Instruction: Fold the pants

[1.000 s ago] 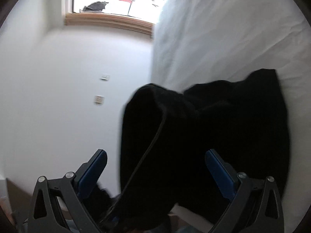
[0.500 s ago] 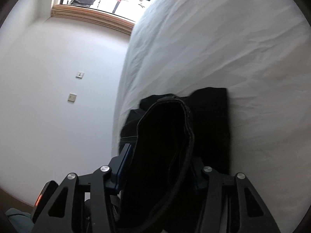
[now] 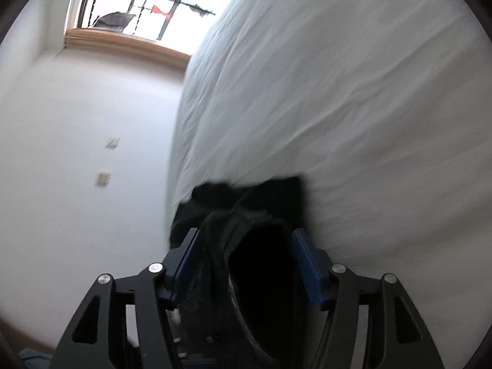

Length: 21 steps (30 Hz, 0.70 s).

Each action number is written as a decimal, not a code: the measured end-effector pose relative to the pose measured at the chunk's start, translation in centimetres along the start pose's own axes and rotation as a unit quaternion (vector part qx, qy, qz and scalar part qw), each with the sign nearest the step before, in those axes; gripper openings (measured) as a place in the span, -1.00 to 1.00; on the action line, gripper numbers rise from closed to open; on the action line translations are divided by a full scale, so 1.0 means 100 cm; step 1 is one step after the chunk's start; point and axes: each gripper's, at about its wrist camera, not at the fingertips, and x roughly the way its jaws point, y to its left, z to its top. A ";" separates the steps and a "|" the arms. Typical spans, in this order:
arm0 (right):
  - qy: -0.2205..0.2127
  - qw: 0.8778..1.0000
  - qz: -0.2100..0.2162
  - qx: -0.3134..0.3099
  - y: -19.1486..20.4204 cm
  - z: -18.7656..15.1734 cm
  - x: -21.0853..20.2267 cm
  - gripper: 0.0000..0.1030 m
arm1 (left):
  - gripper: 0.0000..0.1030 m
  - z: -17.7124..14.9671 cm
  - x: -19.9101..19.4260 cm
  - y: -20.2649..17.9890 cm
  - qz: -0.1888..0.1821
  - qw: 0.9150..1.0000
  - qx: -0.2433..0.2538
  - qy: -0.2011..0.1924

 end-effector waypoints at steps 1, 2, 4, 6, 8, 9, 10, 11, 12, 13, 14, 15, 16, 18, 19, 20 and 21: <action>-0.014 1.000 -0.018 -0.002 0.002 0.002 -0.008 0.34 | -0.03 0.000 -0.016 0.002 -0.001 1.000 -0.001 -0.019; -0.026 0.999 -0.019 -0.005 0.007 0.002 -0.017 0.34 | -0.02 -0.001 -0.027 0.007 0.009 0.999 -0.004 -0.032; -0.039 0.999 0.028 -0.019 0.020 -0.006 -0.029 0.34 | 0.09 -0.002 -0.047 0.029 0.032 0.998 -0.023 -0.059; -0.030 0.996 0.066 -0.045 0.041 -0.020 -0.025 0.34 | 0.13 0.001 -0.056 0.047 0.059 0.994 -0.049 -0.073; 0.002 0.995 0.077 -0.066 0.055 -0.039 -0.008 0.34 | 0.13 0.005 -0.057 0.069 0.091 0.990 -0.080 -0.073; 0.019 0.995 0.073 -0.071 0.057 -0.048 0.002 0.34 | 0.13 0.003 -0.054 0.077 0.100 0.989 -0.086 -0.070; 0.035 0.995 0.063 -0.072 0.055 -0.056 0.014 0.34 | 0.13 0.003 -0.051 0.081 0.109 0.988 -0.086 -0.066; 0.053 0.996 0.044 -0.061 0.041 -0.064 0.023 0.34 | 0.13 -0.007 -0.046 0.094 0.122 0.987 -0.087 -0.055; 0.062 0.996 0.029 -0.048 0.031 -0.068 0.032 0.33 | 0.13 -0.011 -0.039 0.099 0.122 0.987 -0.089 -0.047; 0.066 0.997 0.023 -0.037 0.021 -0.072 0.038 0.24 | 0.13 -0.013 -0.032 0.105 0.121 0.988 -0.090 -0.041; 0.056 0.997 0.031 -0.031 0.013 -0.074 0.037 0.17 | 0.14 -0.017 -0.026 0.109 0.126 0.987 -0.087 -0.038; 0.050 0.998 0.040 -0.023 0.008 -0.074 0.035 0.11 | 0.14 -0.019 -0.020 0.110 0.134 0.987 -0.076 -0.036; 0.049 0.998 0.041 -0.013 0.005 -0.074 0.029 0.10 | 0.14 -0.020 -0.020 0.111 0.137 0.987 -0.070 -0.037; 0.039 0.999 0.023 -0.024 0.014 -0.073 0.022 0.12 | 0.14 -0.019 -0.022 0.105 0.132 0.988 -0.076 -0.036; 0.030 0.999 0.005 -0.036 0.018 -0.072 0.012 0.25 | 0.14 -0.016 -0.026 0.106 0.124 0.987 -0.092 -0.038; 0.021 0.999 -0.006 -0.039 0.018 -0.071 0.001 0.33 | 0.14 -0.016 -0.038 0.107 0.121 0.985 -0.109 -0.053; 0.005 0.999 -0.018 -0.038 0.017 -0.069 -0.013 0.46 | 0.14 -0.015 -0.053 0.113 0.117 0.983 -0.115 -0.082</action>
